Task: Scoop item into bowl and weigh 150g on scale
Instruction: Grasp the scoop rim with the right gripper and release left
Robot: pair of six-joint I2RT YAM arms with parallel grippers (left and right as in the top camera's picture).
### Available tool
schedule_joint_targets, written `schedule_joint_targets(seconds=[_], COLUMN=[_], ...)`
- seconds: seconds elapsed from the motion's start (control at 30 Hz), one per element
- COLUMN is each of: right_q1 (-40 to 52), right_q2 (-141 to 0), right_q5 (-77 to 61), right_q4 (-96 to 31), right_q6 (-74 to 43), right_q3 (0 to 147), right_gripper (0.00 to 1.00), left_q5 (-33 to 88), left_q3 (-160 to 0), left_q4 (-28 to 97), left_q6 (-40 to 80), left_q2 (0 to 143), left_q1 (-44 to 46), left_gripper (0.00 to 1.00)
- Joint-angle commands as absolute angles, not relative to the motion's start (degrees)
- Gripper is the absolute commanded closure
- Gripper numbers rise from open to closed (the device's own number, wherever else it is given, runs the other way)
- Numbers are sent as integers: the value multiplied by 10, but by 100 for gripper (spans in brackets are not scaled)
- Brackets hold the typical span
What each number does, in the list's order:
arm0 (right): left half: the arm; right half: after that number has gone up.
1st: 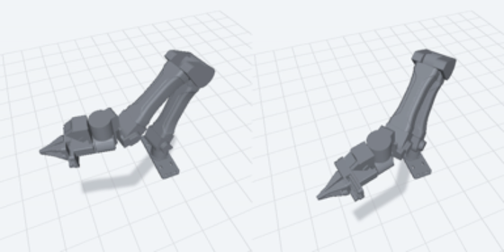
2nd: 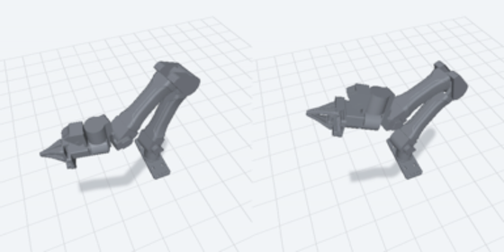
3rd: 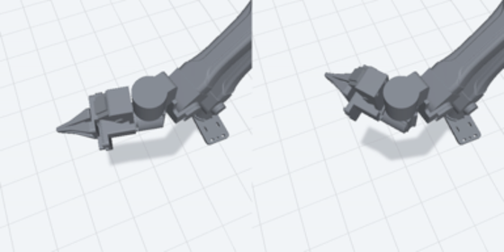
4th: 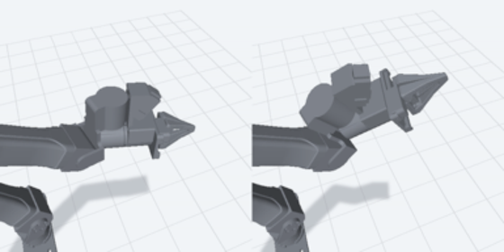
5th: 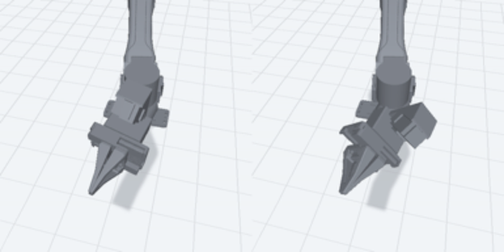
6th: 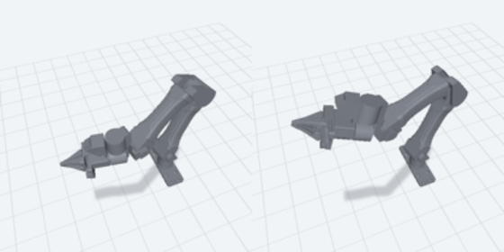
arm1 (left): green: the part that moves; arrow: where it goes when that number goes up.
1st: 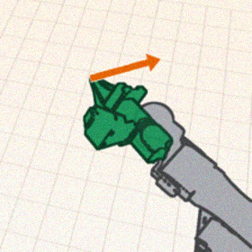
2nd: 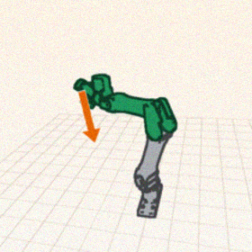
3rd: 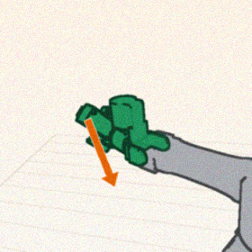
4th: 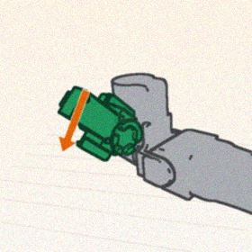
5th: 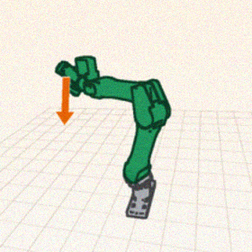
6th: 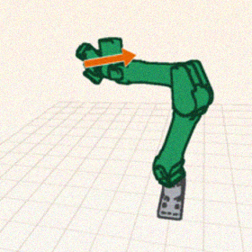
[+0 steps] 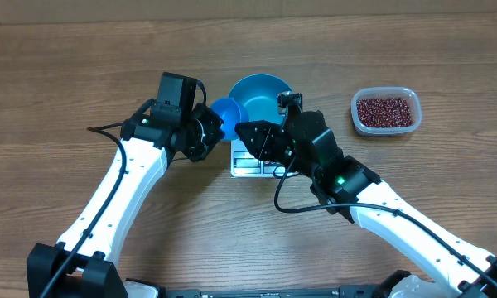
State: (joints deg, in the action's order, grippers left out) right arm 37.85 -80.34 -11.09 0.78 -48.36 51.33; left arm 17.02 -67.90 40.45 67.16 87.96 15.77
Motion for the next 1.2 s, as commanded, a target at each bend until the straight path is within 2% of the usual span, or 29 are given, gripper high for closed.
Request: schedule_joint_targets(seconds=[0.0,0.17,0.43,0.5,0.57,0.7,0.83,0.9,1.07,1.17], right_q1=[375,375,375,375,375,375,373,368,328,274], right_q2=[-805,-805,-805,-805,-805,-805,-805,-805,-800,-778], right_q5=[-107,-107,-105,-105,-105,-101,-91,-86,-97,-137], right_q4=[12,12,12,13,13,12,10,5,-8,-34], right_q6=[-480,-480,-480,-480,-480,-480,-480,-480,-456,-427], right_q3=[521,521,521,521,521,521,521,521,522,528], right_gripper=[74,79,92,96,96,96,96,96,96,96], left_q5=[180,180,181,181,181,180,178,178,179,197], left_q3=[-685,-685,-685,-685,-685,-685,-685,-685,-685,-685], left_q4=[402,402,402,402,402,402,400,394,353,313], left_q6=[660,660,660,660,660,660,660,660,644,552], left_q2=[873,873,873,873,873,873,873,873,873,873], left_q1=[170,170,170,170,170,170,165,157,122,84], left_gripper=[96,96,94,86,78,44,20,16,16,19])
